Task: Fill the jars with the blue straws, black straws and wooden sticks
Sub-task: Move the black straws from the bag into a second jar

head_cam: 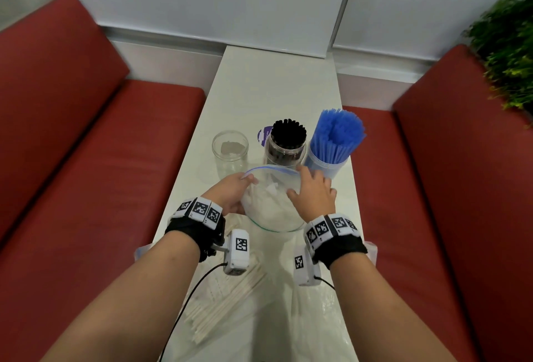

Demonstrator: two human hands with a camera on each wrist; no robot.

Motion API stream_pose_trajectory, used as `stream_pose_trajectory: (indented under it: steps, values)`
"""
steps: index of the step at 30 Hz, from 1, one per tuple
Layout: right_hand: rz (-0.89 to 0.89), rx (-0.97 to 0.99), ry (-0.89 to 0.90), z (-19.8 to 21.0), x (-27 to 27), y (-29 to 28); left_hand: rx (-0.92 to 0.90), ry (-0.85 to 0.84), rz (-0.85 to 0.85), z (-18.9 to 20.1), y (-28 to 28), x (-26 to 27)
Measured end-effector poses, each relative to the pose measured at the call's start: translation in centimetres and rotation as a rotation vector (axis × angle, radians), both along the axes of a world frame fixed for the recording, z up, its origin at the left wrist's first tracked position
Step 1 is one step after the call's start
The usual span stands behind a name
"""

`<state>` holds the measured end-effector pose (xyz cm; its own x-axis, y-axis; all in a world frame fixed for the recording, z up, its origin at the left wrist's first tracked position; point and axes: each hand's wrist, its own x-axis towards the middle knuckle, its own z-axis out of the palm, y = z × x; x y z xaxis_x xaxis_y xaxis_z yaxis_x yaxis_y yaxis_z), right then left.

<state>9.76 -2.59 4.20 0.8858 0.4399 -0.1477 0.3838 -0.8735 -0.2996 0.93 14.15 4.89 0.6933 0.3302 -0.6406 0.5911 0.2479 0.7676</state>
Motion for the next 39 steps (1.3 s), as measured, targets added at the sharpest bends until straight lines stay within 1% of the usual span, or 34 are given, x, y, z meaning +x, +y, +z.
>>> stream_pose_trajectory:
  steps: [1, 2, 4, 6, 8, 10, 11, 12, 13, 14, 15, 16, 17, 21, 22, 23, 24, 25, 26, 27, 29, 30, 31, 32, 33, 34, 35, 36, 37, 39]
  values:
    - [-0.013, -0.020, 0.038, -0.5, -0.1, -0.5, 0.024, -0.015, -0.004, -0.1, 0.1, -0.1]
    - [-0.029, 0.024, 0.068, -0.7, 0.0, -0.9, 0.062, -0.032, -0.011, -0.2, 0.4, -0.2]
    - [-0.097, 0.179, 0.135, -0.6, 0.5, -1.7, 0.163, -0.067, -0.009, -0.5, 1.0, -0.6]
    - [-0.182, 0.274, 0.153, 0.3, 1.2, -2.5, 0.312, -0.101, 0.006, -0.7, 1.7, -1.0]
    - [-0.250, 0.333, 0.175, 1.6, 1.6, -3.0, 0.498, -0.148, 0.001, -0.8, 2.3, -1.3]
    - [-0.269, 0.363, 0.185, 2.9, 1.6, -3.0, 0.662, -0.205, -0.057, -0.3, 2.2, -1.4]
    - [-0.276, 0.383, 0.170, 3.5, 1.4, -2.8, 0.697, -0.241, -0.130, 0.2, 2.0, -1.4]
    - [-0.281, 0.417, 0.156, 4.1, 1.1, -2.4, 0.681, -0.264, -0.231, 0.8, 1.7, -1.3]
    - [-0.282, 0.460, 0.150, 4.7, 0.9, -2.0, 0.619, -0.264, -0.352, 1.5, 1.4, -1.3]
    - [-0.275, 0.502, 0.153, 5.2, 0.6, -1.6, 0.545, -0.235, -0.473, 2.0, 0.9, -1.2]
    - [-0.266, 0.539, 0.167, 5.6, 0.3, -1.2, 0.510, -0.181, -0.589, 2.4, 0.5, -1.1]
    - [-0.260, 0.576, 0.188, 6.1, 0.0, -1.0, 0.523, -0.134, -0.690, 2.7, 0.0, -1.1]
    - [-0.260, 0.611, 0.202, 6.6, -0.1, -0.8, 0.569, -0.102, -0.766, 2.8, -0.5, -1.0]
    - [-0.310, 0.698, 0.162, 7.7, 0.3, -1.3, 0.813, 0.010, -0.954, 3.1, -1.5, -1.2]
    - [-0.318, 0.728, 0.159, 7.8, 0.5, -1.5, 0.849, 0.046, -0.987, 3.1, -1.5, -1.2]
    - [-0.321, 0.799, 0.184, 7.8, 0.7, -1.7, 0.871, 0.058, -0.985, 3.0, -1.4, -1.1]
    - [-0.312, 0.907, 0.245, 7.8, 0.8, -1.8, 0.890, 0.036, -0.927, 3.2, -1.2, -1.0]
    - [-0.291, 0.997, 0.326, 7.5, 0.8, -1.9, 0.893, -0.010, -0.819, 3.2, -1.1, -0.9]
    - [-0.240, 1.019, 0.387, 7.0, 0.7, -2.1, 0.849, -0.072, -0.685, 3.3, -1.0, -0.7]
    - [-0.157, 0.945, 0.409, 6.3, 0.5, -2.4, 0.746, -0.136, -0.533, 3.4, -0.9, -0.5]
    - [0.057, 0.701, 0.462, 4.2, -0.3, -2.8, 0.424, -0.257, -0.249, 3.7, -0.8, -0.2]
    - [0.148, 0.626, 0.524, 3.1, -1.0, -2.8, 0.257, -0.292, -0.141, 4.1, -1.1, -0.3]
    - [0.212, 0.609, 0.600, 2.0, -1.7, -2.7, 0.087, -0.328, -0.062, 4.4, -1.3, -0.4]
    - [0.244, 0.639, 0.682, 1.0, -2.3, -2.4, -0.067, -0.367, -0.011, 4.7, -1.5, -0.5]
    - [0.225, 0.699, 0.770, 0.2, -2.7, -2.2, -0.170, -0.397, 0.026, 4.8, -1.6, -0.5]
    - [0.164, 0.767, 0.852, -0.4, -3.0, -2.0, -0.223, -0.411, 0.054, 5.0, -1.6, -0.6]
    - [0.090, 0.831, 0.901, -0.8, -3.1, -2.0, -0.226, -0.403, 0.085, 5.0, -1.5, -0.6]
    - [0.011, 0.876, 0.893, -1.0, -3.0, -2.1, -0.189, -0.379, 0.123, 4.9, -1.3, -0.7]
    - [-0.057, 0.901, 0.849, -1.1, -2.8, -2.4, -0.127, -0.344, 0.165, 4.8, -1.0, -0.8]
    - [-0.123, 0.961, 0.802, -0.9, -2.1, -2.7, -0.052, -0.276, 0.234, 4.0, -0.3, -0.9]
